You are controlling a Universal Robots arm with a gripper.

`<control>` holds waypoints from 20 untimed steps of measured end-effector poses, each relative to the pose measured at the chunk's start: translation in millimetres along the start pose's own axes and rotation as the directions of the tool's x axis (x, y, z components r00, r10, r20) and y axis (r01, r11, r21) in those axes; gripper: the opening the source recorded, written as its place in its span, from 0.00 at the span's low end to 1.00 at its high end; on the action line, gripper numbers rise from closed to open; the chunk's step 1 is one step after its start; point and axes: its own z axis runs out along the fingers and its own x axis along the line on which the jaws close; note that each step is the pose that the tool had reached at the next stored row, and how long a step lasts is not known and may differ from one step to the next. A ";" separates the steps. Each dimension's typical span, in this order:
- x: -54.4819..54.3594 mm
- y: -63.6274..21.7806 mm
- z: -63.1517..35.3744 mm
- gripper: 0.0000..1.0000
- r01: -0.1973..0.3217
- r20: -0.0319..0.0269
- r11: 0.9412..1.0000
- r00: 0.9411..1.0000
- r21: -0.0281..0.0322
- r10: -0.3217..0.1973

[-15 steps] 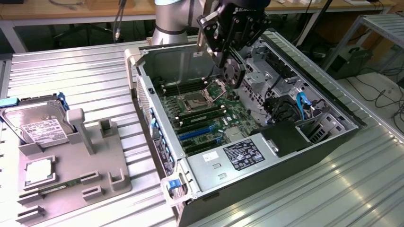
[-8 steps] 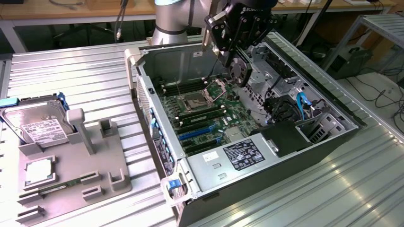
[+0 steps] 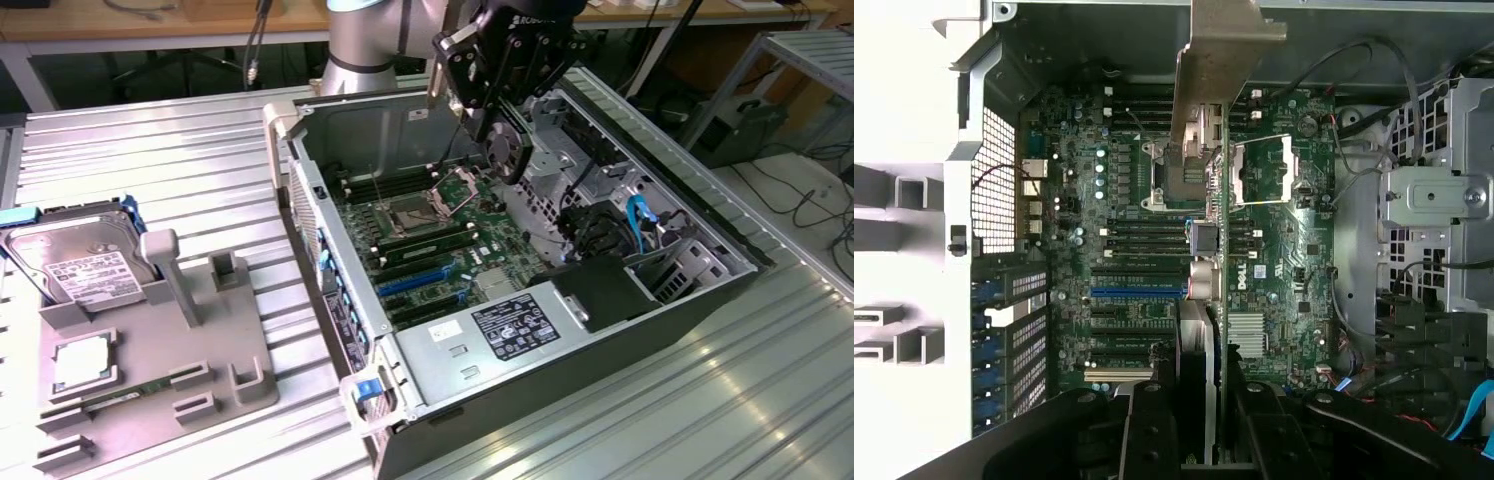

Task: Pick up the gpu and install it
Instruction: 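Pick up the gpu and move the gpu toward the slot, then insert the gpu into the slot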

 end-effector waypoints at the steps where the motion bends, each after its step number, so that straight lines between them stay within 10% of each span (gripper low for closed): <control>1: 0.0 0.0 0.0 0.28 0.000 0.000 1.000 1.000 0.000 0.000; 20: 0.5 0.0 0.0 0.28 0.167 -0.011 0.986 0.986 -0.005 -0.167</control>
